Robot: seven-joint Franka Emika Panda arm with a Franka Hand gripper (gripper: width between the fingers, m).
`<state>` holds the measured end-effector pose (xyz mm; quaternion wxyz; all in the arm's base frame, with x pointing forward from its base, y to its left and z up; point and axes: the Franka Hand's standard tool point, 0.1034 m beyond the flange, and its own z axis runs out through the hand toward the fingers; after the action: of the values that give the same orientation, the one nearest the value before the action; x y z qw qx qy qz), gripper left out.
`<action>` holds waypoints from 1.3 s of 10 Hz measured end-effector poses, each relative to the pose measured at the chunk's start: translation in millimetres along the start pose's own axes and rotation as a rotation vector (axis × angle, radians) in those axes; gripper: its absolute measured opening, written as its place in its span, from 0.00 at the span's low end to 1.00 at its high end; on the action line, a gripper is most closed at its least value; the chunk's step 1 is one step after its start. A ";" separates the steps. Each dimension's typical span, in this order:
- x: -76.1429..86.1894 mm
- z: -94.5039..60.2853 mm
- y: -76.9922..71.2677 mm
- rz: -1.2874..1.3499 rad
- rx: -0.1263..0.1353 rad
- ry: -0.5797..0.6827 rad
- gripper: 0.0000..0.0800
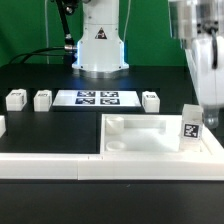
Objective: Assemble square table
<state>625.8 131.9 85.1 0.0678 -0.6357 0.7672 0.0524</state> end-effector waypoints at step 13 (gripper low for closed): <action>-1.8 -27.7 21.5 -0.626 0.003 -0.016 0.81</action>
Offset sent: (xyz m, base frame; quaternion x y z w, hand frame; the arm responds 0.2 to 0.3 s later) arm 0.0000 0.0000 0.0000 0.0000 0.0000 0.0000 1.0000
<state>603.9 133.0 112.6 0.0877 -0.8406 0.5336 0.0326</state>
